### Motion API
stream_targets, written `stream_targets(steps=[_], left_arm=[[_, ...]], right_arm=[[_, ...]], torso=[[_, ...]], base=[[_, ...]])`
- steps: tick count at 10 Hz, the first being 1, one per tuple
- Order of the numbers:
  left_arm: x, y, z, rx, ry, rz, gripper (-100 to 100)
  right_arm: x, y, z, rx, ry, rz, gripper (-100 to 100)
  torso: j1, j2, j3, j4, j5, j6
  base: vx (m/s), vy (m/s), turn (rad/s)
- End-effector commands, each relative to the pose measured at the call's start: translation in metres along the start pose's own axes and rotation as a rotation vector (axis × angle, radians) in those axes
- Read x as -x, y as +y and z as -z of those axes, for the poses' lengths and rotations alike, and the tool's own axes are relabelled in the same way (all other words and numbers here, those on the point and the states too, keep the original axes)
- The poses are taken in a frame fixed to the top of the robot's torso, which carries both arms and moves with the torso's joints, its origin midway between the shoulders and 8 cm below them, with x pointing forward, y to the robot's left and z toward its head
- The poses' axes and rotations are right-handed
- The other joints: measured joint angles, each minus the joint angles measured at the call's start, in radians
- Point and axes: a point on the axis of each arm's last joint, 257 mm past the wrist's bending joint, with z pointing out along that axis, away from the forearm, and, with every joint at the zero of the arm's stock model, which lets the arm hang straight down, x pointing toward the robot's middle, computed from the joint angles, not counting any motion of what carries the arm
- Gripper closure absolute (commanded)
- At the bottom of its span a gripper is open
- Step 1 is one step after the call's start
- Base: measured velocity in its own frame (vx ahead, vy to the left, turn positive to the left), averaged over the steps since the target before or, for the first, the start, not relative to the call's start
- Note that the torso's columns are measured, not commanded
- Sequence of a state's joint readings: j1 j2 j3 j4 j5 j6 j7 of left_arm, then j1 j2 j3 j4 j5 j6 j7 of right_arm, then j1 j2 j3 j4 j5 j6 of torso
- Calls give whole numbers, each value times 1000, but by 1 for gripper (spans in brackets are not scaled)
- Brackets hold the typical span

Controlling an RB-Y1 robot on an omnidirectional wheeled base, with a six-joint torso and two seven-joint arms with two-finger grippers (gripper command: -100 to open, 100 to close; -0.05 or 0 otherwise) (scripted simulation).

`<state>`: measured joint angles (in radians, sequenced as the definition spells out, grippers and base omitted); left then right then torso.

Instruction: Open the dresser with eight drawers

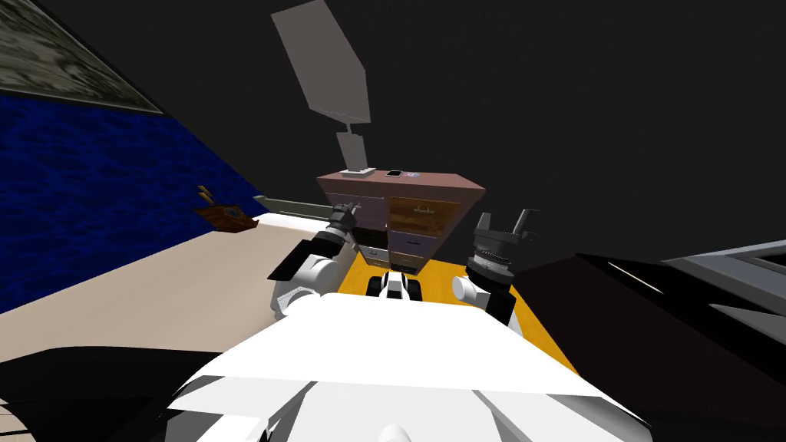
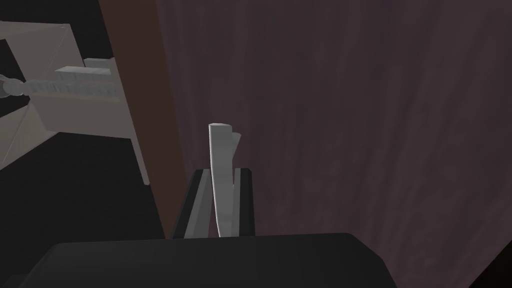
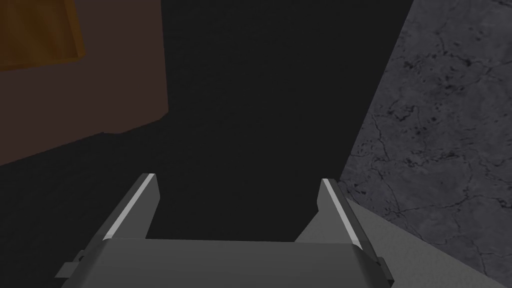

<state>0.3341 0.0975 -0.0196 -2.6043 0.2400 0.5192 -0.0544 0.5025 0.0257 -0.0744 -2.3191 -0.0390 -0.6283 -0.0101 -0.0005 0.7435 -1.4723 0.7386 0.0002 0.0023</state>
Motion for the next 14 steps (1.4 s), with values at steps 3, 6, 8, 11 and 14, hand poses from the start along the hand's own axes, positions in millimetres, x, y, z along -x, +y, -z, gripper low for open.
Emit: stream_targets(steps=[3, 6, 8, 11, 14], left_arm=[[-8, -2, -9, 10, -34, -3, 100], [-8, 3, -11, 29, -56, -7, 100], [-9, 3, -11, 30, -69, -10, 100], [-13, 2, -10, 28, -86, -2, 100], [-11, 1, -9, 26, -106, -16, 100]], right_arm=[[0, 0, 0, 0, 0, 0, 0], [0, 0, 0, 0, 0, 0, 0], [0, 0, 0, 0, 0, 0, 0], [0, 0, 0, 0, 0, 0, 0], [0, 0, 0, 0, 0, 0, 0]], torso=[[-5, -3, -2, 1, -2, -1], [-4, -6, -4, 2, -2, -3], [-2, -4, -3, 0, -1, 0], [-3, -6, -4, 0, -2, -1], [-4, -5, -3, 0, -2, 0]], base=[[-143, 63, -117], [-83, 54, -93], [-87, 51, -98], [-64, 19, -59], [-57, 33, -55]])
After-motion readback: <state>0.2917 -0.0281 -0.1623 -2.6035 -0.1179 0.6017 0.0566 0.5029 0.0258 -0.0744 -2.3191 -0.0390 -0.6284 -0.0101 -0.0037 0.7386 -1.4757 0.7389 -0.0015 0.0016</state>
